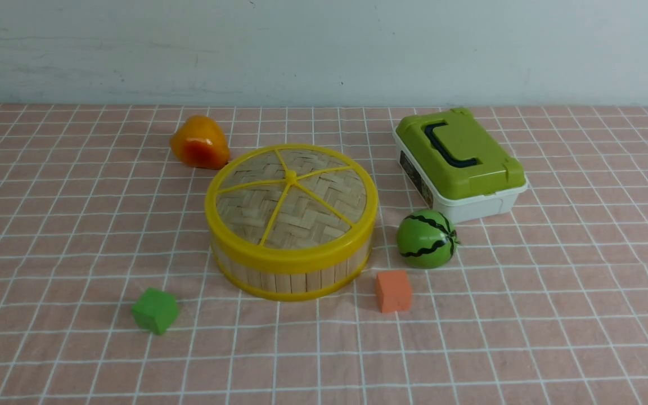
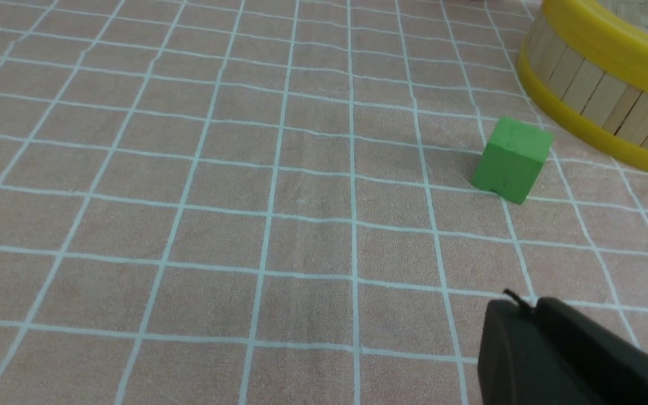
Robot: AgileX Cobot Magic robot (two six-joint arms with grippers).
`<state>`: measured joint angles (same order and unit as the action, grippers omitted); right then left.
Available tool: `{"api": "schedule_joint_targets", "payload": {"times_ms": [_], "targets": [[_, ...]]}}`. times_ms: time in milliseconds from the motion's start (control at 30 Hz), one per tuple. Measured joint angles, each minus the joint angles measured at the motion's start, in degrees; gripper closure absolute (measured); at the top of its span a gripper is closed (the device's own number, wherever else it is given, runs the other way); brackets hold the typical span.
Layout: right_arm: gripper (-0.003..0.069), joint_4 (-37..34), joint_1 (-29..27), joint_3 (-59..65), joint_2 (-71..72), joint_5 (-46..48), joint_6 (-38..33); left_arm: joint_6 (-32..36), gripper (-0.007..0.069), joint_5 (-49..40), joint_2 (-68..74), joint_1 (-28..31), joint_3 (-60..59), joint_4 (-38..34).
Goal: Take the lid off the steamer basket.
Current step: Use the left arm to lift the lid of the steamer
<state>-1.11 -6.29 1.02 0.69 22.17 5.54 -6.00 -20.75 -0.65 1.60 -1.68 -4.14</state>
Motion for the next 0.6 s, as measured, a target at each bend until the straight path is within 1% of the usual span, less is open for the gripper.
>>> {"api": "schedule_joint_targets", "payload": {"times_ms": [100,200,333,367,433,600], "targets": [[0.0418,0.00,0.00,0.00,0.00,0.00,0.00,0.00,0.0585,2.99,0.00,0.00,0.00,0.00],[0.0418,0.00,0.00,0.00,0.00,0.00,0.00,0.00,0.0580,10.31,0.00,0.00,0.00,-0.25],[0.0418,0.00,0.00,0.00,0.00,0.00,0.00,0.00,0.0577,25.93,0.00,0.00,0.00,-0.38],[0.0418,0.00,0.00,0.00,0.00,0.00,0.00,0.00,0.0575,28.05,0.00,0.00,0.00,-0.43],[0.0418,0.00,0.00,0.00,0.00,0.00,0.00,0.00,0.0573,35.33,0.00,0.00,0.00,-0.44],[0.0418,0.00,0.00,0.00,0.00,0.00,0.00,0.00,0.0567,46.60,0.00,0.00,0.00,-0.49]]}}
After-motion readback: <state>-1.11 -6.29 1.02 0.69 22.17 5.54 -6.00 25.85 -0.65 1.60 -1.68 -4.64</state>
